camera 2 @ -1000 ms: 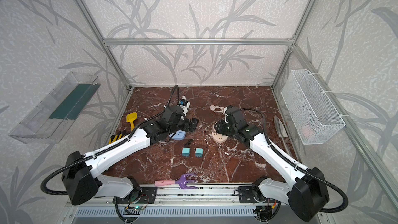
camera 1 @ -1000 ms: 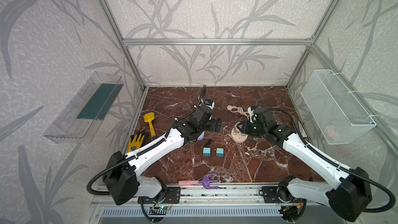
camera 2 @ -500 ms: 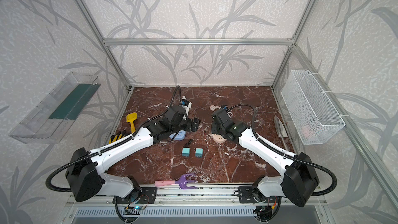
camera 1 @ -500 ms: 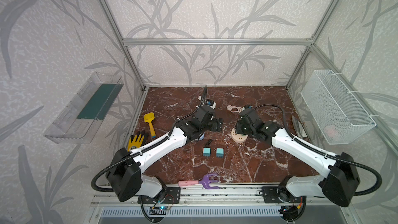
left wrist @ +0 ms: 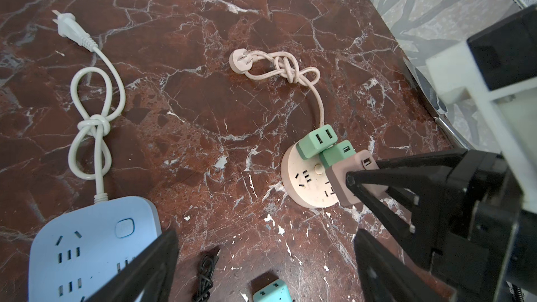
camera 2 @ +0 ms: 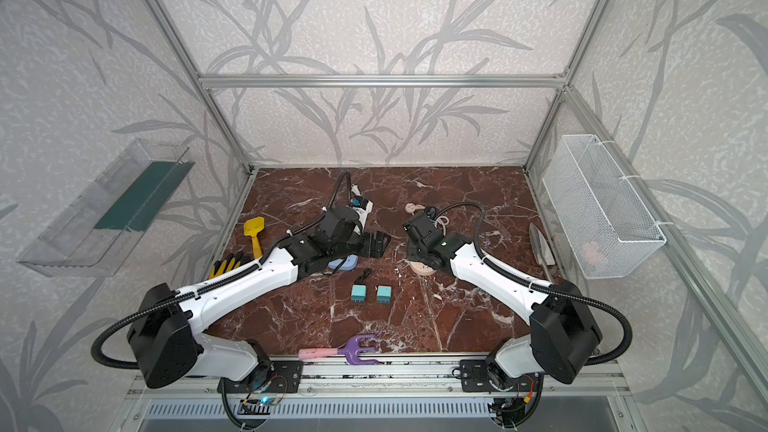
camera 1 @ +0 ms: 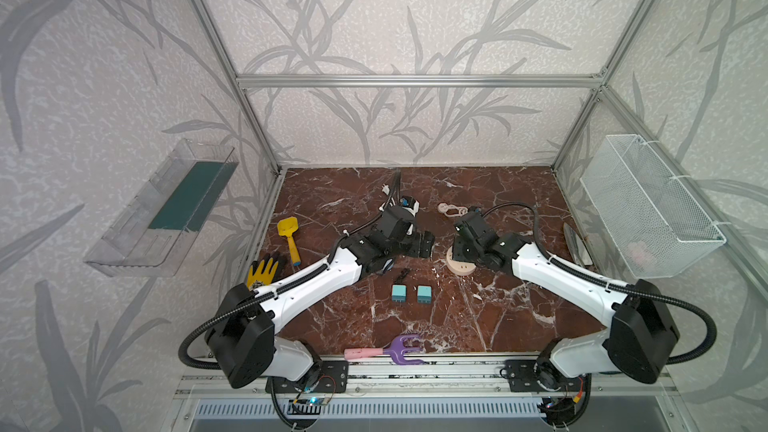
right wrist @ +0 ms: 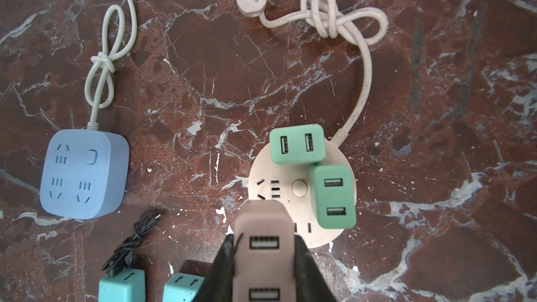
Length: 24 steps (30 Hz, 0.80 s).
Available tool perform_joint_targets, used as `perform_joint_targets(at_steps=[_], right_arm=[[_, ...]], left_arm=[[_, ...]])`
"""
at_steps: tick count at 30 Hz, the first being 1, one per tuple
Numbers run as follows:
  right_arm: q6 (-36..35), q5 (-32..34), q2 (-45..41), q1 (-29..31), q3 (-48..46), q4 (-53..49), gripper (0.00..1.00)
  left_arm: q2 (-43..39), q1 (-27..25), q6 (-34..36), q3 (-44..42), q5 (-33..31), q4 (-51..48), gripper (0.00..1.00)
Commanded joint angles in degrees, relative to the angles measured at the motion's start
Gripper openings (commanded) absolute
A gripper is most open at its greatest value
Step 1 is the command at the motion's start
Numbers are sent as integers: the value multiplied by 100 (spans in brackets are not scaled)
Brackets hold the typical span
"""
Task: Insert the plug
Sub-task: 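Move the pink adapter over the free strip socket with the right gripper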
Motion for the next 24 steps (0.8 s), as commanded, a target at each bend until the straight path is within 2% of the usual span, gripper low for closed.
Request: perform_joint_targets(at_steps=[1, 24], right_arm=[[21, 171, 98, 12, -5, 76, 0], [-118, 395, 648, 12, -25, 297, 0]], left_arm=[[-195, 9, -82, -167, -22, 246, 93], [-218, 9, -44, -281, -36, 258, 92]])
